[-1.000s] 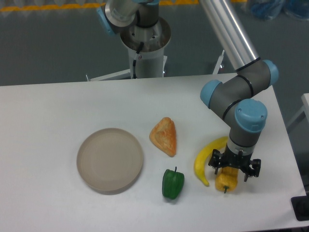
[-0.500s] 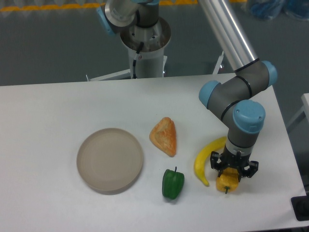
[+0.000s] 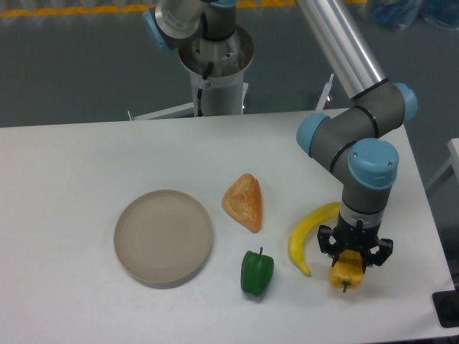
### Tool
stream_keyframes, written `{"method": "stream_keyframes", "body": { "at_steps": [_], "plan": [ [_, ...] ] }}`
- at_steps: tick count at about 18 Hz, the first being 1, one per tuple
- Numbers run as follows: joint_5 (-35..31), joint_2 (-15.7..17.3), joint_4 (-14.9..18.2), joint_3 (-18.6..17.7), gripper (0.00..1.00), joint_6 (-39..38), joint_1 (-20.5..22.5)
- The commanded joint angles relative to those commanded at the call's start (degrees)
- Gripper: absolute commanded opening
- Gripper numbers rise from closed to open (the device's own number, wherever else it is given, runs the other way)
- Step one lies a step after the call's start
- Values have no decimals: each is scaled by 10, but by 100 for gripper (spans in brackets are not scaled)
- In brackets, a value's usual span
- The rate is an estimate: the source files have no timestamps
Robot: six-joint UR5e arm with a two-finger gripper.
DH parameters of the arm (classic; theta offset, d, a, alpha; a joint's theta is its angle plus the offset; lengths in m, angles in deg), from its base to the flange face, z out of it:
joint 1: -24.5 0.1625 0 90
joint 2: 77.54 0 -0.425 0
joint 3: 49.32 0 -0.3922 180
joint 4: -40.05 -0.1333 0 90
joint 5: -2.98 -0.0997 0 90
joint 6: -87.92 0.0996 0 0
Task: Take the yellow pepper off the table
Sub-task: 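Lift the grasped yellow pepper up off the table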
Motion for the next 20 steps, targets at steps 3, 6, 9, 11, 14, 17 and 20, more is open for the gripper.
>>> {"method": "stream_keyframes", "body": {
  "at_steps": [3, 6, 9, 11, 14, 17, 20],
  "plan": [
    [-1, 47, 24, -21, 37, 61, -4],
    [0, 85, 45, -40, 37, 101, -4],
    [-11, 100, 50, -64, 37, 141, -2],
    [-33, 101, 50, -64, 37, 148, -3],
    [-34, 100, 50, -58, 37, 147, -4],
    [-34, 99, 48, -58, 37, 147, -4],
    [-35, 97, 45, -60, 37, 147, -4]
  ]
}}
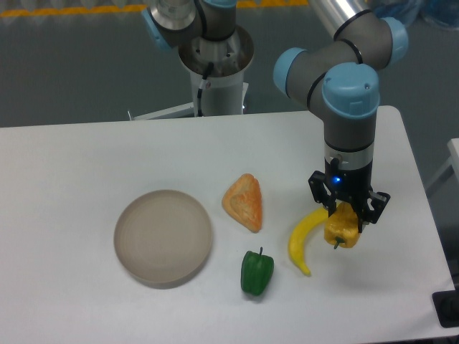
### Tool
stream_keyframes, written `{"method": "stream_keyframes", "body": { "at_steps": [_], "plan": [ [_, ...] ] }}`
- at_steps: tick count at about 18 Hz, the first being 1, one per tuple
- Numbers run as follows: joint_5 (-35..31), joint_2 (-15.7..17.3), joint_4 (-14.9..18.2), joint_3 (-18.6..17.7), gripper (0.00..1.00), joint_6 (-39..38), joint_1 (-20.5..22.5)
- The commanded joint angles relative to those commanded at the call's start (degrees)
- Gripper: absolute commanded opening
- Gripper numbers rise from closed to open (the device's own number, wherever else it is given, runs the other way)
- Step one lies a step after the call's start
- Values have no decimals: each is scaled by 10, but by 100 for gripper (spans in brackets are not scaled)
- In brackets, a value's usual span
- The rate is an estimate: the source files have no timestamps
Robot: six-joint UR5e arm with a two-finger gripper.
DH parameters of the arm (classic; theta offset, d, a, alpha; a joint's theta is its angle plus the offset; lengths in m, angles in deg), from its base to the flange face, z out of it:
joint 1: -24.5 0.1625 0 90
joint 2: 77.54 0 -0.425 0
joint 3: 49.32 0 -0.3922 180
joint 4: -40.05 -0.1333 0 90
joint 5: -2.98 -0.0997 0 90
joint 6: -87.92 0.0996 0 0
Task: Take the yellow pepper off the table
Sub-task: 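Lift the grasped yellow pepper up off the table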
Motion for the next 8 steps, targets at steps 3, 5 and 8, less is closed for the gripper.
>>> {"method": "stream_keyframes", "body": {
  "at_steps": [3, 5, 8],
  "plan": [
    [-5, -1, -1, -2, 37, -1, -1],
    [-15, 0, -1, -2, 38, 0, -1],
    [-15, -2, 1, 1, 38, 0, -1]
  ]
}}
